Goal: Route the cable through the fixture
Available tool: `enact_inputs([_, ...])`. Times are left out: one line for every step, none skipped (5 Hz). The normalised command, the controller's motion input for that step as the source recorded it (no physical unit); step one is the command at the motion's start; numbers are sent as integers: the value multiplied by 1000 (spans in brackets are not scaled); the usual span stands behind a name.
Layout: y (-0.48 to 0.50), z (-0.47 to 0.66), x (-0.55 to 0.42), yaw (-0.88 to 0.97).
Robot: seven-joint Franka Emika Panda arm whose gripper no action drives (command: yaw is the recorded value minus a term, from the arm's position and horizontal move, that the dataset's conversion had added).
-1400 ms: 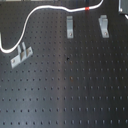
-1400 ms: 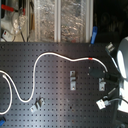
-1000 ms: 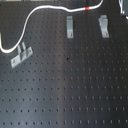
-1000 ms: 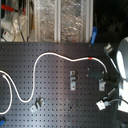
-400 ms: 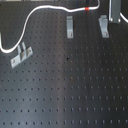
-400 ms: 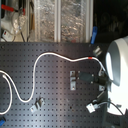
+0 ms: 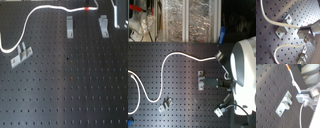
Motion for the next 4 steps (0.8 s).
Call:
enact_inputs([-10,166,-257,-194])
enact_inputs([-29,85,-298,-74])
enact_inputs([-60,4,-384,0])
enact_inputs([-46,5,-366,0])
